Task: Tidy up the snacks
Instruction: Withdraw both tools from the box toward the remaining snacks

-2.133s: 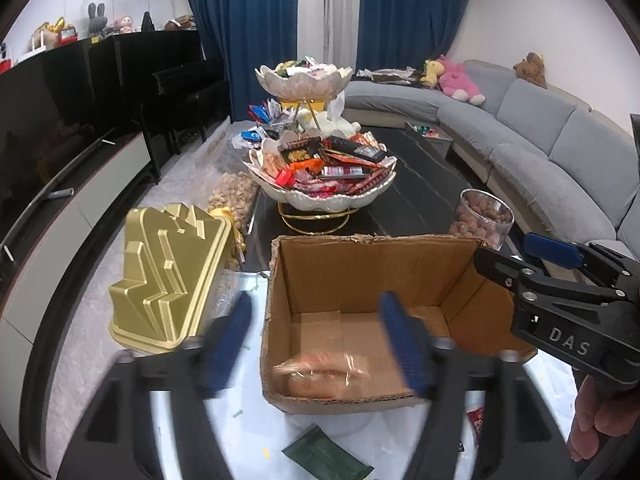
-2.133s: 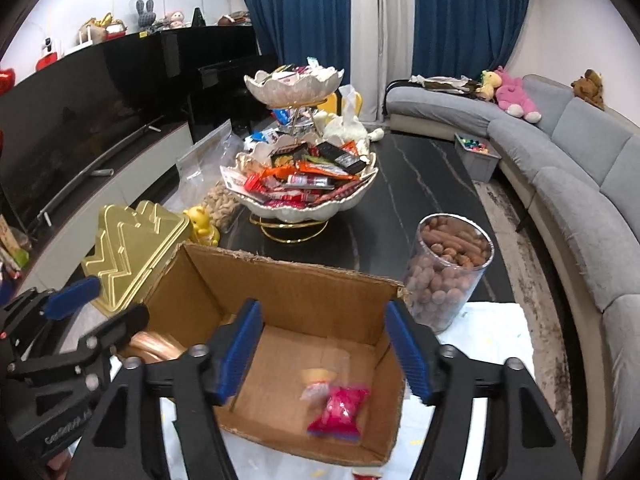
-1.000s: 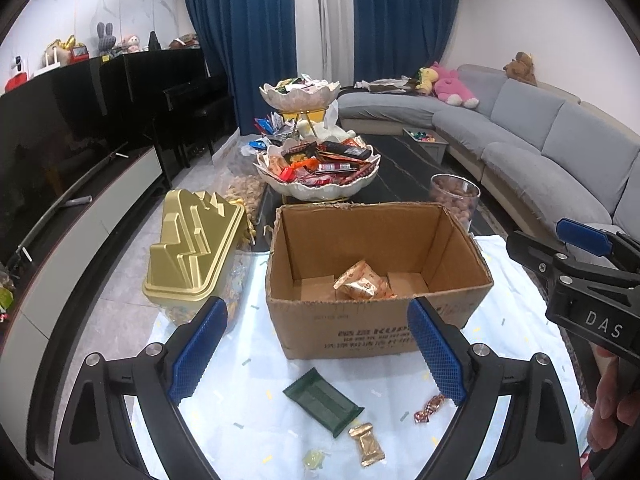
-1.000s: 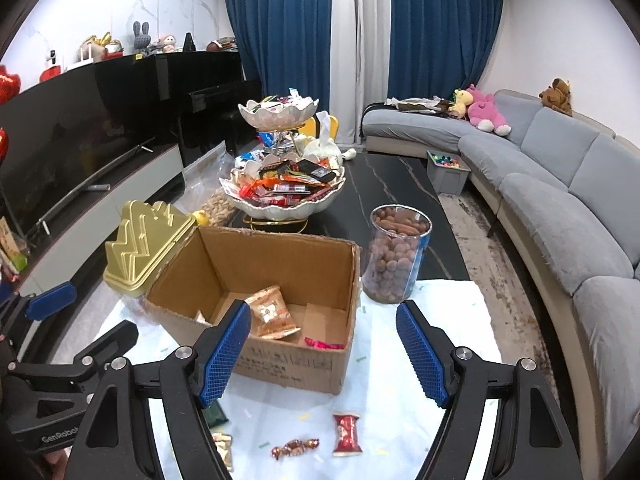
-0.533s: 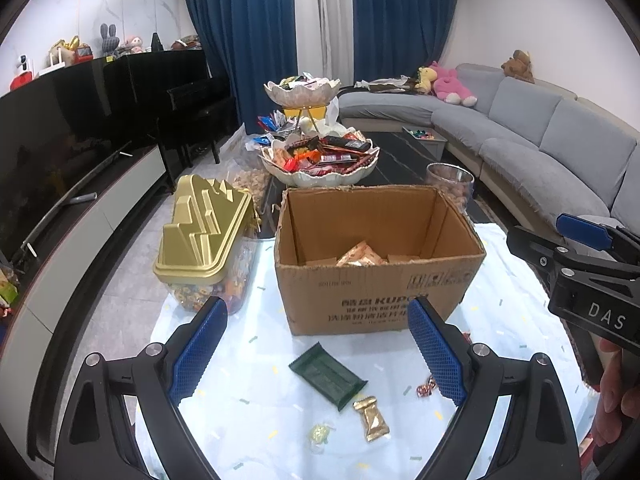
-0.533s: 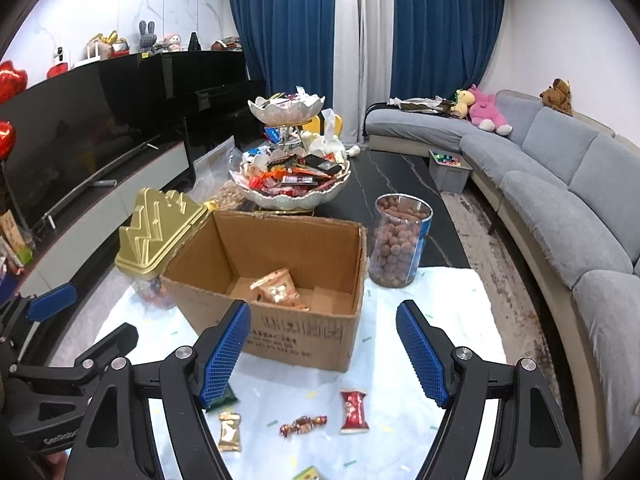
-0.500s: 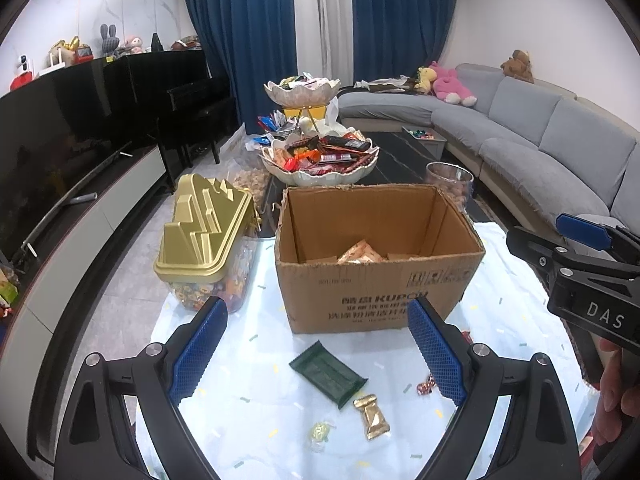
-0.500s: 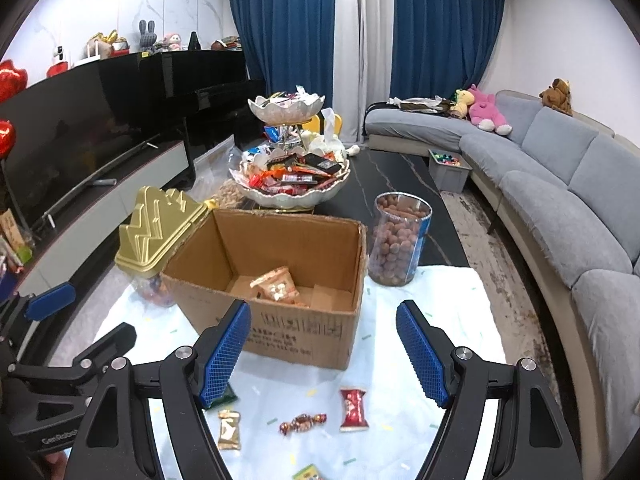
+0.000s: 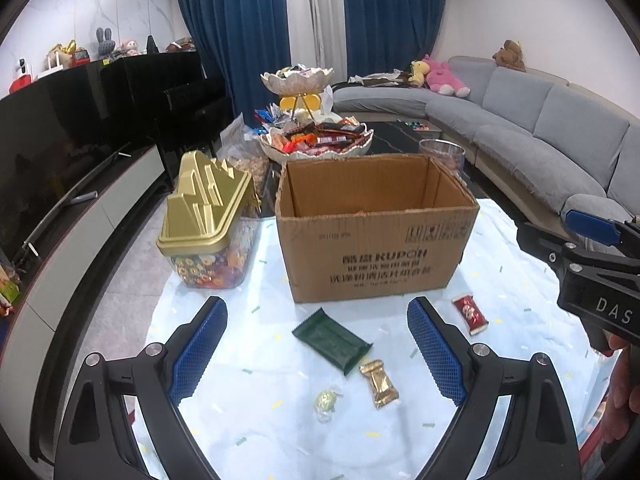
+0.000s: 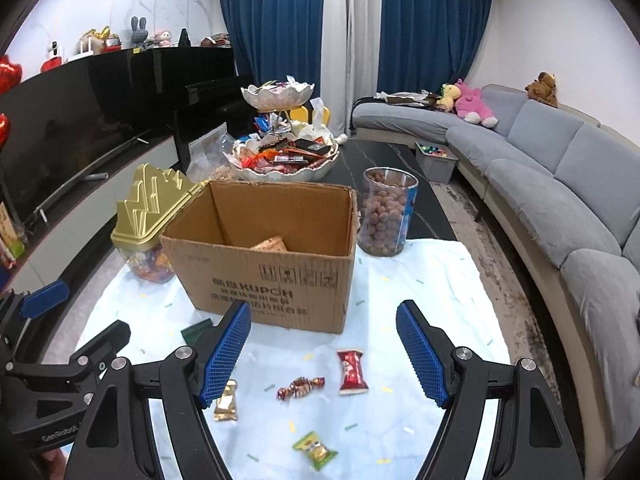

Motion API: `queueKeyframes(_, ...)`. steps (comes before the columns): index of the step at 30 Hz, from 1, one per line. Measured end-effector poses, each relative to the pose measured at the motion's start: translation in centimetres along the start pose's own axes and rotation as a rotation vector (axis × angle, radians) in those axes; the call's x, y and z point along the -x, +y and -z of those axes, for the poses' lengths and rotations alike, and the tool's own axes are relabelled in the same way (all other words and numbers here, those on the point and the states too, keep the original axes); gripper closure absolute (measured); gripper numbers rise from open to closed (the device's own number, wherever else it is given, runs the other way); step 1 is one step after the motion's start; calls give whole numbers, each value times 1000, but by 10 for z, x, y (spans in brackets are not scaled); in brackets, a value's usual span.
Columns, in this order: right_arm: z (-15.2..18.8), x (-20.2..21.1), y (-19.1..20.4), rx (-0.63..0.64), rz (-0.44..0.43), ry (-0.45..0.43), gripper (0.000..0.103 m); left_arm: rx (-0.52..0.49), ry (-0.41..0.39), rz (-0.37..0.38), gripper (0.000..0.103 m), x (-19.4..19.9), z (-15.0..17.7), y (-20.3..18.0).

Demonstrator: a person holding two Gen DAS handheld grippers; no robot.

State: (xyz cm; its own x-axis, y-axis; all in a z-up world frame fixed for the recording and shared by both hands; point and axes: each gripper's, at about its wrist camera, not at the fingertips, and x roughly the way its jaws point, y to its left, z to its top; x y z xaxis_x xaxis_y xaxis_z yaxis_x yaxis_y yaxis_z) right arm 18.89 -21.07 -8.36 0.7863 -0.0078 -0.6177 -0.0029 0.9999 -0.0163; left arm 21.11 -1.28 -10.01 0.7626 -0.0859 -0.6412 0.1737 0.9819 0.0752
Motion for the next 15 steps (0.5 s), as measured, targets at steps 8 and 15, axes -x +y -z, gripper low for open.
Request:
queueKeyframes(8, 21, 3, 3, -16, 29, 1, 27, -2, 13, -4, 10, -5, 23, 1)
queueKeyframes(15, 46, 5, 9, -27, 54, 2, 27, -26, 19, -27, 8, -13, 42, 2)
